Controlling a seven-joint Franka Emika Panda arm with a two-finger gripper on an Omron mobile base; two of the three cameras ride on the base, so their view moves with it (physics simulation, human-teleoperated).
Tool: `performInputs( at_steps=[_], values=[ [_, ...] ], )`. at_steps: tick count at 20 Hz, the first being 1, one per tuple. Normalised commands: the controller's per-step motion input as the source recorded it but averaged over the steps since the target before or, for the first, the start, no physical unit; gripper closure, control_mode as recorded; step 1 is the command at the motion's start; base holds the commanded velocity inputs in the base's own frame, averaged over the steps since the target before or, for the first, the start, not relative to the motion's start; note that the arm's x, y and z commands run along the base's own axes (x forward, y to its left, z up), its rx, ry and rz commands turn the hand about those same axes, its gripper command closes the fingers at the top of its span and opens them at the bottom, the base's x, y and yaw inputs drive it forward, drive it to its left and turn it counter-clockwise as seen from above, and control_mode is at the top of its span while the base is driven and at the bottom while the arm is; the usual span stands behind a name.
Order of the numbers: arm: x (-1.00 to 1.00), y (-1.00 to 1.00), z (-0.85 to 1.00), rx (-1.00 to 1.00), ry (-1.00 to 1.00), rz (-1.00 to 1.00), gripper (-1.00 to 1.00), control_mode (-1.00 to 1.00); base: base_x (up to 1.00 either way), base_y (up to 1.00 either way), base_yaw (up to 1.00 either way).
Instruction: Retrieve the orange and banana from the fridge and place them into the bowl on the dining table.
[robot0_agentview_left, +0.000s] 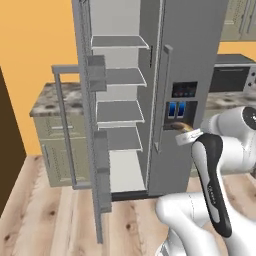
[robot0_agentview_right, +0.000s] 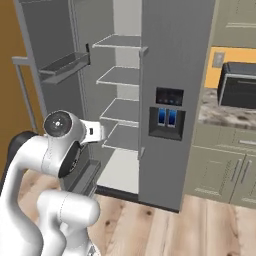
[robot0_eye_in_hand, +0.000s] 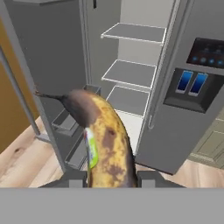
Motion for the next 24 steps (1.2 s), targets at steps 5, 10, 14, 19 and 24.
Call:
performInputs(
  at_steps=[5, 10, 14, 19, 24],
  values=[
    [0.0, 0.0, 0.0, 0.0, 0.0, 0.0, 1.0, 1.0, -0.67, 0.25, -0.39],
    [0.0, 0.0, 0.0, 0.0, 0.0, 0.0, 1.0, 1.0, -0.69, 0.44, -0.48],
    [0.0, 0.0, 0.0, 0.0, 0.0, 0.0, 1.0, 1.0, -0.75, 0.58, -0.47],
    [0.0, 0.0, 0.0, 0.0, 0.0, 0.0, 1.0, 1.0, -0.84, 0.63, -0.5],
    [0.0, 0.0, 0.0, 0.0, 0.0, 0.0, 1.0, 1.0, -0.93, 0.58, -0.51]
  ],
)
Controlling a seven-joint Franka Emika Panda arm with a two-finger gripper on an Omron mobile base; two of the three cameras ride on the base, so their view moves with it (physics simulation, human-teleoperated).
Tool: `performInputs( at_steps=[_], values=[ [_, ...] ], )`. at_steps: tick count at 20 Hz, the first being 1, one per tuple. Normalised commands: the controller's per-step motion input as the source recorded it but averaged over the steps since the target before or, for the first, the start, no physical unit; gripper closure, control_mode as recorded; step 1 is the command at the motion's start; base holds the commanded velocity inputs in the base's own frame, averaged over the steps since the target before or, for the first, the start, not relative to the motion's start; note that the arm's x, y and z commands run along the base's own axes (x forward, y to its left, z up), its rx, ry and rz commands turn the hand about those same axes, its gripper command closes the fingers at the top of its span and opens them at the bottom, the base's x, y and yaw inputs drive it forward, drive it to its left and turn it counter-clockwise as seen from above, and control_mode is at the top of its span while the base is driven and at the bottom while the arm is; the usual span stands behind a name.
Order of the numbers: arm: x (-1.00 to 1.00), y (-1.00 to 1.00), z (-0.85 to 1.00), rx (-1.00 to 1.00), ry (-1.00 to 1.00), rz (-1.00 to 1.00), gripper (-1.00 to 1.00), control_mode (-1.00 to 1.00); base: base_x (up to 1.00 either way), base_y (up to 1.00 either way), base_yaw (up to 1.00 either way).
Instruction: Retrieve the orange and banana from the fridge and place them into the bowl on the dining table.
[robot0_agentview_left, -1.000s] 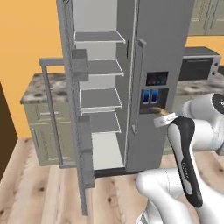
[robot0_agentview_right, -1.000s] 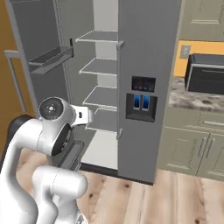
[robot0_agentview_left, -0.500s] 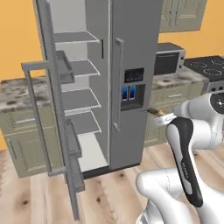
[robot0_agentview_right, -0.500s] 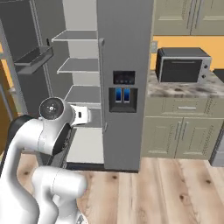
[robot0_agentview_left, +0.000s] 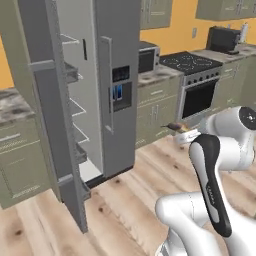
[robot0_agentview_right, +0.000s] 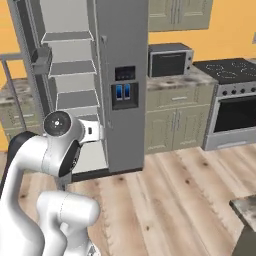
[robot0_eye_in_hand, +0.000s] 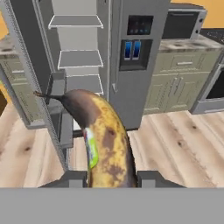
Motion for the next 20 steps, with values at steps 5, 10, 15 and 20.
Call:
performInputs(
  at_steps=[5, 10, 15, 20],
  values=[
    [0.0, 0.0, 0.0, 0.0, 0.0, 0.0, 1.0, 1.0, -0.85, 0.31, -0.48],
    [0.0, 0.0, 0.0, 0.0, 0.0, 0.0, 1.0, 1.0, -0.3, -0.41, -0.38],
    [0.0, 0.0, 0.0, 0.0, 0.0, 0.0, 1.0, 1.0, -0.13, -0.68, -0.33],
    [0.0, 0.0, 0.0, 0.0, 0.0, 0.0, 1.0, 1.0, -0.19, -0.68, -0.33]
  ],
)
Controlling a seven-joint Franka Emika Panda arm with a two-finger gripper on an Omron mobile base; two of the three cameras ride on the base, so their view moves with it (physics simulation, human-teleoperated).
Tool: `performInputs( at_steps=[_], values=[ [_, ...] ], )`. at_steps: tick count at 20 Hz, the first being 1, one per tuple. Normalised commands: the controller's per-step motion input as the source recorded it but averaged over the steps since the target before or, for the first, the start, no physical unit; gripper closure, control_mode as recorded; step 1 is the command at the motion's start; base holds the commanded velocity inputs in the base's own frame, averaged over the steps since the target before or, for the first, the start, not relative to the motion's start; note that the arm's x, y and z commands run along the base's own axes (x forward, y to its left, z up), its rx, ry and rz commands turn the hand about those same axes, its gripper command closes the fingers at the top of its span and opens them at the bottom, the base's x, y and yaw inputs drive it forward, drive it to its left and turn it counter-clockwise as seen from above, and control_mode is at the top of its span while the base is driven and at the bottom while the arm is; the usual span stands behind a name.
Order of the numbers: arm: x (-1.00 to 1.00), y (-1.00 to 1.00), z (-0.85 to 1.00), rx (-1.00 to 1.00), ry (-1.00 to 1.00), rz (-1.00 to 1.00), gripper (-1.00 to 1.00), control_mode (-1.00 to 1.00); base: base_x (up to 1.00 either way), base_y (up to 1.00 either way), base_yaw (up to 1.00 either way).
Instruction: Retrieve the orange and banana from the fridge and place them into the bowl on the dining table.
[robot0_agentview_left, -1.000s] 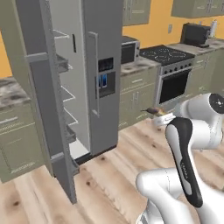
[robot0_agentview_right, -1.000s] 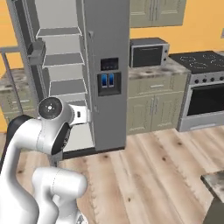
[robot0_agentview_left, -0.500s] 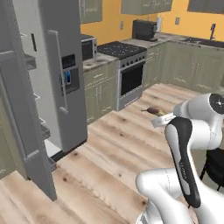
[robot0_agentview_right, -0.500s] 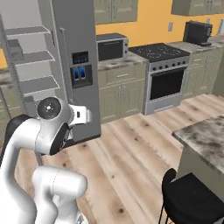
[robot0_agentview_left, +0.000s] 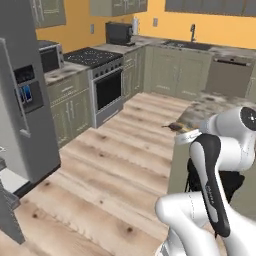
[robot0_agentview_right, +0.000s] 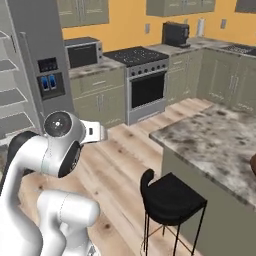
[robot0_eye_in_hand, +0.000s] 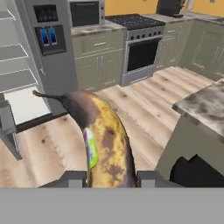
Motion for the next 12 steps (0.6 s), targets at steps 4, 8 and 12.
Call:
performInputs(
  at_steps=[4, 8, 12],
  values=[
    [0.0, 0.0, 0.0, 0.0, 0.0, 0.0, 1.0, 1.0, -0.13, -0.71, -0.35],
    [0.0, 0.0, 0.0, 0.0, 0.0, 0.0, 1.0, 1.0, -0.01, -0.67, -0.39],
    [0.0, 0.0, 0.0, 0.0, 0.0, 0.0, 1.0, 1.0, 0.0, -0.6, -0.45]
  ],
)
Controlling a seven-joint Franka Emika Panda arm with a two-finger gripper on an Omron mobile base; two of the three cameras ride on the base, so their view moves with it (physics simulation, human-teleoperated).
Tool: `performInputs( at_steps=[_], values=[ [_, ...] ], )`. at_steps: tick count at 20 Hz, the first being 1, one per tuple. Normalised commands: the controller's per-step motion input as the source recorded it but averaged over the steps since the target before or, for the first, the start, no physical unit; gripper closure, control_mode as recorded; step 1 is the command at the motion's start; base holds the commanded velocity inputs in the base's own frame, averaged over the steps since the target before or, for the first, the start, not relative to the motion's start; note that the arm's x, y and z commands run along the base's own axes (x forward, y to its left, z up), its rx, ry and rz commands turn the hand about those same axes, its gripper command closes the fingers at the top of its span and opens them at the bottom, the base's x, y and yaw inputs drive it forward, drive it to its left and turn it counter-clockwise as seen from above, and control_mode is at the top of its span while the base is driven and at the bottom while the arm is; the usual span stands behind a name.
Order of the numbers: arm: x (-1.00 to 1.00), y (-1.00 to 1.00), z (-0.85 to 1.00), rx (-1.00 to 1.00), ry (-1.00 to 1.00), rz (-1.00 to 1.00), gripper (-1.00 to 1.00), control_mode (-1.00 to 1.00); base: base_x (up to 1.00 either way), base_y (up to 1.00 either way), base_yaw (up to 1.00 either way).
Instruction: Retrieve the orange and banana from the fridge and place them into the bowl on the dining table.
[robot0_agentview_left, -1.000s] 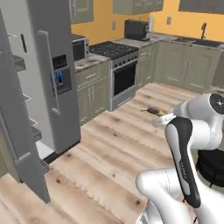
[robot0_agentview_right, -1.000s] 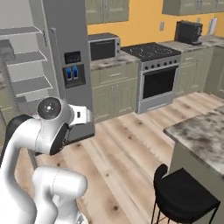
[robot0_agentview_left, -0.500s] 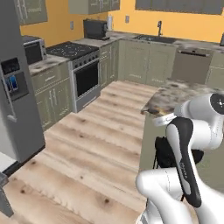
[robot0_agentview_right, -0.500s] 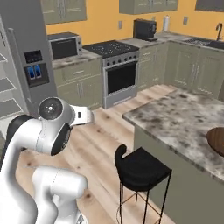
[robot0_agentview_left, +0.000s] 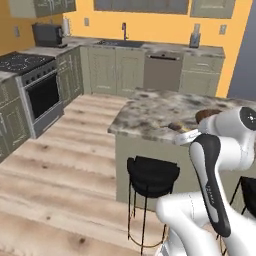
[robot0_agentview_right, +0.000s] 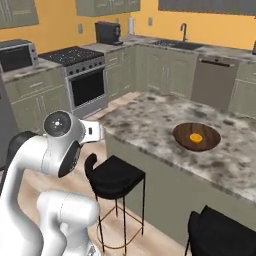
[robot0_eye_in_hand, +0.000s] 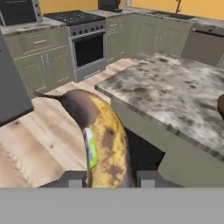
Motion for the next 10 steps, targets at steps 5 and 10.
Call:
performInputs(
  at_steps=[5, 10],
  values=[
    [0.0, 0.0, 0.0, 0.0, 0.0, 0.0, 1.0, 1.0, 0.0, -0.55, -0.47],
    [0.0, 0.0, 0.0, 0.0, 0.0, 0.0, 1.0, 1.0, 0.0, -0.45, -0.46]
  ],
)
